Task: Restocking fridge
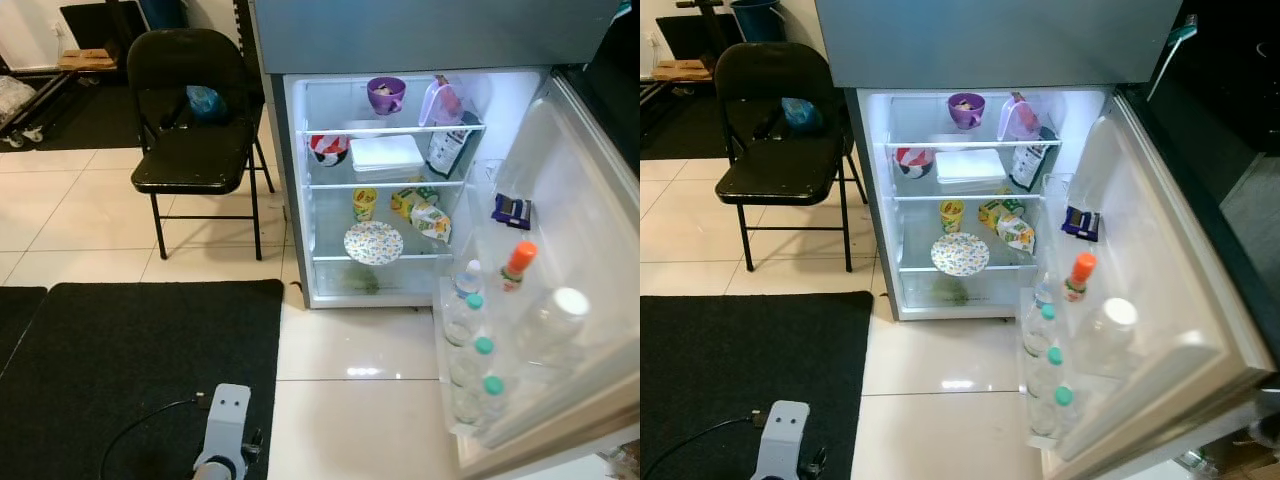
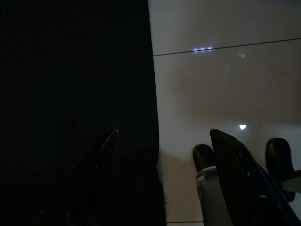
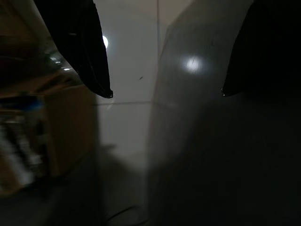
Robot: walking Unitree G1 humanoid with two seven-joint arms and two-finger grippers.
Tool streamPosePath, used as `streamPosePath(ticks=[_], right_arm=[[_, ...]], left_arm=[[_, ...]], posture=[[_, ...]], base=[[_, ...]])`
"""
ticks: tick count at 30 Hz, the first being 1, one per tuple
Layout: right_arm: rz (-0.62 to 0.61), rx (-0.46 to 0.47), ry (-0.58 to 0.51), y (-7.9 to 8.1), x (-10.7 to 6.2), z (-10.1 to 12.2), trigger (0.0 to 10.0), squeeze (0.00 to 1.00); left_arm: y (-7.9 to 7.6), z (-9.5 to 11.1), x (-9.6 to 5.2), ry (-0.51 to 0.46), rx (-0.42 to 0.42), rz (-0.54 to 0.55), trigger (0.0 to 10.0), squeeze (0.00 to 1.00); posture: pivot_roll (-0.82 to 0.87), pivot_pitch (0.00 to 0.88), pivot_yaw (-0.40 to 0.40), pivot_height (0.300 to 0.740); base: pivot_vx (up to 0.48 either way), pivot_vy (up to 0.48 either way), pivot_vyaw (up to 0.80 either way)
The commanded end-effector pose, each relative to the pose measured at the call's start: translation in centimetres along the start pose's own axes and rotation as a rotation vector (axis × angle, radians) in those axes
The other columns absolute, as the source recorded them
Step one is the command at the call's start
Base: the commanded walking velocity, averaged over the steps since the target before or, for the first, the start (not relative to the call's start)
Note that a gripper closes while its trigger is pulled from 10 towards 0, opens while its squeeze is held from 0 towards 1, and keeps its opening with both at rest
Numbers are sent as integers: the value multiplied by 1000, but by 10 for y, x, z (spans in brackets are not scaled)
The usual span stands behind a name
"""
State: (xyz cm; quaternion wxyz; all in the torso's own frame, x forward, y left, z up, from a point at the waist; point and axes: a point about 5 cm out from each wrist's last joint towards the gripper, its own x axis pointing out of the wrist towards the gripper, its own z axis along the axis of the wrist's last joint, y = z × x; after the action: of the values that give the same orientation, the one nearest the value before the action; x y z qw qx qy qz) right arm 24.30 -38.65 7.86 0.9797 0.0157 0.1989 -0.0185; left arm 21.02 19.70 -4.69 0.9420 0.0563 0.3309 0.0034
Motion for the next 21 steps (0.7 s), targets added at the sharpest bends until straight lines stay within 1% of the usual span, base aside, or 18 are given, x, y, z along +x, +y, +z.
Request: streamPosePath(ticks=[1, 2, 4, 5, 6, 8, 9, 10, 11, 12, 13, 15, 16, 17, 18, 19, 20, 21], right_arm=[[83, -18, 89, 20, 6, -22, 10000, 0], [128, -22, 113, 33, 12, -29, 10000, 0], [128, -22, 113, 33, 12, -29, 10000, 0], [168, -33, 126, 43, 15, -34, 10000, 0], [168, -33, 126, 43, 15, -34, 10000, 0], [272, -45, 133, 72, 26, -40, 10000, 0], [325, -44, 122, 89, 32, -41, 10000, 0], [405, -48, 99, 112, 39, -38, 10000, 0], [405, -48, 99, 112, 39, -38, 10000, 0], [486, -48, 65, 135, 43, -33, 10000, 0], [570, -52, 28, 157, 45, -26, 10000, 0], [570, -52, 28, 157, 45, -26, 10000, 0], [663, -52, -28, 181, 43, -16, 10000, 0], [663, -52, -28, 181, 43, -16, 10000, 0], [848, 39, -187, 228, 29, 18, 10000, 0], [848, 39, -187, 228, 29, 18, 10000, 0], [887, 75, -226, 238, 25, 27, 10000, 0], [887, 75, -226, 238, 25, 27, 10000, 0]], left_arm=[[2, -8, -3, 31, 10, 6, 10000, 0], [2, -8, -3, 30, 9, 6, 10000, 0], [2, -8, -3, 30, 9, 6, 10000, 0], [2, -8, -3, 30, 8, 6, 10000, 0], [2, -8, -3, 30, 8, 6, 10000, 0], [3, -9, -4, 31, 7, 10, 10000, 0], [3, -9, -4, 32, 7, 12, 10000, 0], [3, -10, -4, 33, 7, 13, 10000, 0], [3, -10, -4, 33, 7, 13, 10000, 0], [4, -10, -4, 33, 7, 13, 10000, 0], [3, -10, -4, 33, 8, 13, 10000, 0], [3, -10, -4, 33, 8, 13, 10000, 0], [3, -10, -4, 33, 8, 12, 10000, 0], [3, -10, -4, 33, 8, 12, 10000, 0], [2, -9, -4, 32, 6, 12, 10000, 0], [2, -9, -4, 32, 6, 12, 10000, 0], [1, -9, -4, 32, 6, 12, 10000, 0], [1, -9, -4, 32, 6, 12, 10000, 0]], posture=[[-165, 183, 12, 717], [-164, 183, 11, 717], [-164, 183, 11, 717], [-161, 185, 10, 717], [-161, 185, 10, 717], [-159, 186, 9, 717], [-159, 186, 9, 717], [-159, 186, 9, 717], [-159, 186, 9, 717], [-157, 187, 10, 717], [-157, 187, 10, 717], [-157, 187, 10, 717], [-157, 187, 8, 717], [-157, 187, 8, 717], [-156, 186, 4, 717], [-156, 186, 4, 717], [-156, 186, 4, 717], [-156, 186, 4, 717]], base=[[0, 0, 0], [0, 0, 0], [0, 0, 0], [0, 0, 0], [0, 0, 0], [0, 0, 0], [0, 0, 0], [0, 0, 0], [0, 0, 0], [0, 0, 0], [0, 0, 0], [0, 0, 0], [0, 0, 0], [0, 0, 0], [0, 0, 0], [0, 0, 0], [0, 0, 0], [0, 0, 0]])
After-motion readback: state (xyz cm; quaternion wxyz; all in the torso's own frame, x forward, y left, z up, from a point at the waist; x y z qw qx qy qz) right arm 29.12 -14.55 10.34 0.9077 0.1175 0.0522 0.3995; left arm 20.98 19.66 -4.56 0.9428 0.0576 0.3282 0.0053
